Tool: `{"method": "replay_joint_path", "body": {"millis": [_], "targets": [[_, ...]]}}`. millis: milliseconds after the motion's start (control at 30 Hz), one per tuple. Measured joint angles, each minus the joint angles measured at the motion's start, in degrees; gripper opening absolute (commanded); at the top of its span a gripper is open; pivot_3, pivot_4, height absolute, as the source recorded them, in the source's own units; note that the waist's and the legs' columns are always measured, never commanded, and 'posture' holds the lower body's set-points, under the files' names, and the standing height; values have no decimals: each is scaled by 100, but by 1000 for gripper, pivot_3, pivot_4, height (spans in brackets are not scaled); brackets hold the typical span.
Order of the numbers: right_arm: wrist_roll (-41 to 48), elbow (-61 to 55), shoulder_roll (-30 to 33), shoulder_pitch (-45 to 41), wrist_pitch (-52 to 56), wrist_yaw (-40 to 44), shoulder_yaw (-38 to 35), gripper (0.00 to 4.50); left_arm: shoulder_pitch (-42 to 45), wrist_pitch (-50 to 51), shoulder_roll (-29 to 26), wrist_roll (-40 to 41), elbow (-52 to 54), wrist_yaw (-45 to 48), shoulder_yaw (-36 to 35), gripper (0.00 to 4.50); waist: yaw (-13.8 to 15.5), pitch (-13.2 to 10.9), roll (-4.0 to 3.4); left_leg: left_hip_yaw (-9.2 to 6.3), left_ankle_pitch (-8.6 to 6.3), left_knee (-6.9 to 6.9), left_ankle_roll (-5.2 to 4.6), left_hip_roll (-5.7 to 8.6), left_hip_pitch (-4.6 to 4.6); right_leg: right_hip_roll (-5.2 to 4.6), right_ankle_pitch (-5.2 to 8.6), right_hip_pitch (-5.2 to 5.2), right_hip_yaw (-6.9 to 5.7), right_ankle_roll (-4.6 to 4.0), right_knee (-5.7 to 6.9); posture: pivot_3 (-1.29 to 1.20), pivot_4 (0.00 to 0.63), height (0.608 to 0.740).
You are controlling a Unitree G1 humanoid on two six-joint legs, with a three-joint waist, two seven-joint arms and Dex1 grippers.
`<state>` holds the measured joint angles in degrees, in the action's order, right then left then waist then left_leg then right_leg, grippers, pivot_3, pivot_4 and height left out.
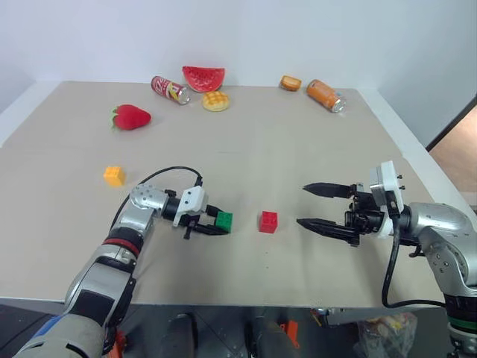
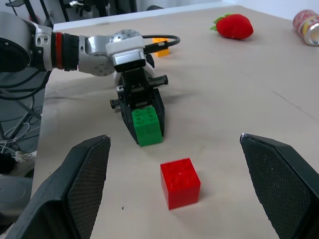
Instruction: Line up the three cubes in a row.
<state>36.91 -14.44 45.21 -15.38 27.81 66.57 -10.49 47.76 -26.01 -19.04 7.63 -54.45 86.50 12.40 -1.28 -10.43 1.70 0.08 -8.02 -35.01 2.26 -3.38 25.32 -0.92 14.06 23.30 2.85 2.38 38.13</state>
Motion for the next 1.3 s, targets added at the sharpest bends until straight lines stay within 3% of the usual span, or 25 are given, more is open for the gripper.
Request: {"method": "replay_joint_path", "body": {"millis": [500,567,767,1033,1300], "targets": [[-12,67,-7,-111,-91,-32,158,4325,26,341,237,-12,-74,-240,-176,1326,-4,0,0,-2,-1,8,-1,1,5,2,4,6,1,7,0,0,150,740],[-16,102,-7,-120,-99,-29,160,4325,24,398,237,-12,-50,-203,-176,2367,-5,0,0,-2,-1,8,-1,1,5,2,5,6,0,4,0,0,150,740],[-26,177,-8,-246,-144,-16,199,4325,-16,723,207,-5,152,-26,-175,4265,-6,0,0,-2,-1,8,-1,1,5,3,4,6,0,6,0,0,150,740],[-25,228,-48,-250,-163,27,301,4325,-307,770,-192,37,560,122,-217,4265,-18,0,0,-3,-1,11,-2,-7,1,10,2,7,1,2,1,0,150,740],[-34,241,-208,-561,-192,-10,351,4325,-817,755,-1541,134,831,-311,-820,4265,-46,0,-1,-2,-1,25,-1,-27,-13,27,6,10,0,-23,5,0,150,740]]}}
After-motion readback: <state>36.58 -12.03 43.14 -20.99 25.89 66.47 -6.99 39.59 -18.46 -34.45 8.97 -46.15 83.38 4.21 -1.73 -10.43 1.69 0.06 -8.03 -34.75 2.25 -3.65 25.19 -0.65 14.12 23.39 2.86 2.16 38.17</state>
